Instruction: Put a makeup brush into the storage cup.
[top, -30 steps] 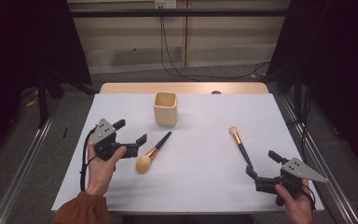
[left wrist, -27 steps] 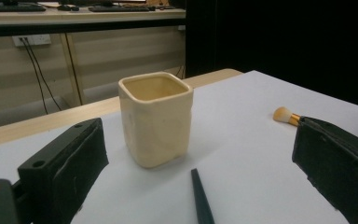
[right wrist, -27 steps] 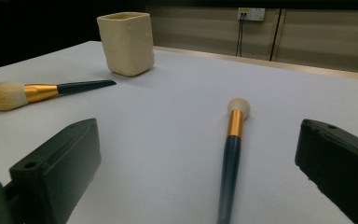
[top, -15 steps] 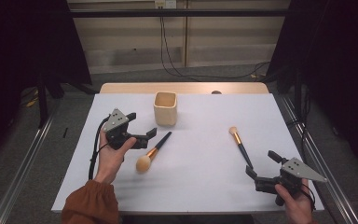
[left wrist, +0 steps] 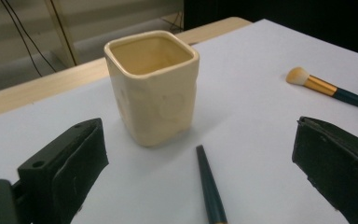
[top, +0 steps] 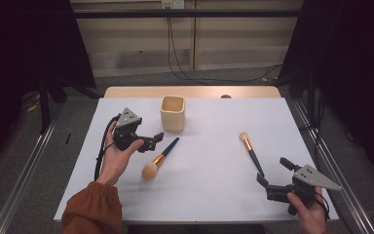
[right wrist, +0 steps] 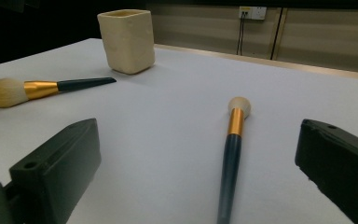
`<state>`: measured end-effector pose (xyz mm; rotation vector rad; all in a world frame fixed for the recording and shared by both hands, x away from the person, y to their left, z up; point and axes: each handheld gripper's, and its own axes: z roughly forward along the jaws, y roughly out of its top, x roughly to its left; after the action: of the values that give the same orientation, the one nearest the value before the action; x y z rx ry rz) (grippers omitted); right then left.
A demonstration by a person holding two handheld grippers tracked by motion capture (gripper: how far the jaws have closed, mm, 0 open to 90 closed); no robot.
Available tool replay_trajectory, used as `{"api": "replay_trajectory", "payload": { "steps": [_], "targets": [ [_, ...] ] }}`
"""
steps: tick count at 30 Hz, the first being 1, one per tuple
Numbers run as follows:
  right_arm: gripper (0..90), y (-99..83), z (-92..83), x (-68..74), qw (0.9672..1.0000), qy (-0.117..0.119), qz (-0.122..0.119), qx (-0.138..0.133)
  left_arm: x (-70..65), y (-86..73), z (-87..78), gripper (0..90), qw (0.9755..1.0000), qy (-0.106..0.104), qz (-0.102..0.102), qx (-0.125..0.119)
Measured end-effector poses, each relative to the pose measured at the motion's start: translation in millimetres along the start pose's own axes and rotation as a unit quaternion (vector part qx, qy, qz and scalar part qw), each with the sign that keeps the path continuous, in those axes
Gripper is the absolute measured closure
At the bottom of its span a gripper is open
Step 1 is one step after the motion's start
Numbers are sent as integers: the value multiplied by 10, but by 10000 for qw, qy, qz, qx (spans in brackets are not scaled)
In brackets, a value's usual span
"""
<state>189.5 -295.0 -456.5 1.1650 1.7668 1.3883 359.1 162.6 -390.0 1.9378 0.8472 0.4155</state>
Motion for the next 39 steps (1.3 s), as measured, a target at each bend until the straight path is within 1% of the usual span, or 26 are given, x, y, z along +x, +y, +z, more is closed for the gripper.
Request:
{"api": "replay_trajectory", "payload": {
  "steps": [3,6,9,10,11,12,14,16,19,20,21,23,24,25,27,28,29,31,32,33,34,35,36,37,38,39],
  "targets": [
    [1,-1,2,-1,10000,3,-4,2,22,25,22,28,9995,-85,-30,319],
    [2,-1,8,1,10000,11,-11,7,30,52,52,35,9971,-120,48,747],
    [1,-1,8,3,10000,12,-7,20,26,69,76,35,9949,-82,56,1000],
    [1,-2,9,0,10000,29,-26,26,31,74,82,35,9937,-98,75,1111],
    [1,-3,10,0,10000,28,-33,29,25,71,97,35,9934,-102,17,1146],
    [1,-3,10,2,10000,28,-26,35,29,76,112,38,9910,-154,49,1331],
    [2,-3,11,2,10000,24,-31,39,36,84,140,39,9876,-170,49,1561],
    [1,-3,11,2,10000,29,-31,40,43,94,166,39,9849,-233,0,1716],
    [1,-4,11,3,10000,10,-38,47,41,113,184,39,9813,-296,64,1899],
    [2,-4,11,2,10000,3,-40,45,37,118,193,39,9799,-282,56,1973],
    [1,-4,11,0,10000,8,-36,47,45,123,196,39,9782,-338,89,2045],
    [2,-4,12,1,10000,5,-41,44,52,121,216,41,9735,-410,71,2249],
    [1,-3,15,4,10000,10,-26,44,51,119,223,44,9720,-416,55,2310],
    [1,-3,15,4,10000,10,-26,44,47,118,234,44,9692,-469,30,2416],
    [2,-3,18,4,10000,18,-24,45,35,114,251,51,9660,-597,30,2513],
    [1,-2,18,5,10000,25,-19,40,32,114,261,54,9636,-656,29,2593],
    [1,-1,16,5,10000,27,-34,34,22,114,273,56,9626,-655,4,2630],
    [2,0,18,9,10000,28,-23,27,8,119,293,58,9594,-640,76,2746],
    [1,0,19,10,10000,32,-24,28,2,120,310,58,9568,-625,97,2837],
    [2,-1,20,11,10000,31,-21,28,-7,121,329,58,9519,-636,130,2993],
    [2,-1,21,9,10000,35,-30,32,-11,119,347,58,9481,-623,182,3112],
    [1,-2,21,9,10000,35,-30,34,-14,114,364,58,9454,-579,216,3199],
    [2,-2,20,8,10000,33,-27,36,-13,115,372,58,9430,-553,219,3276],
    [1,-3,20,8,10000,31,-26,36,-12,105,388,58,9401,-548,156,3361],
    [1,-3,20,8,10000,33,-27,37,-12,91,413,55,9353,-562,105,3493],
    [1,-3,20,8,10000,32,-30,43,-13,83,432,54,9323,-553,162,3571]
  ]
}}
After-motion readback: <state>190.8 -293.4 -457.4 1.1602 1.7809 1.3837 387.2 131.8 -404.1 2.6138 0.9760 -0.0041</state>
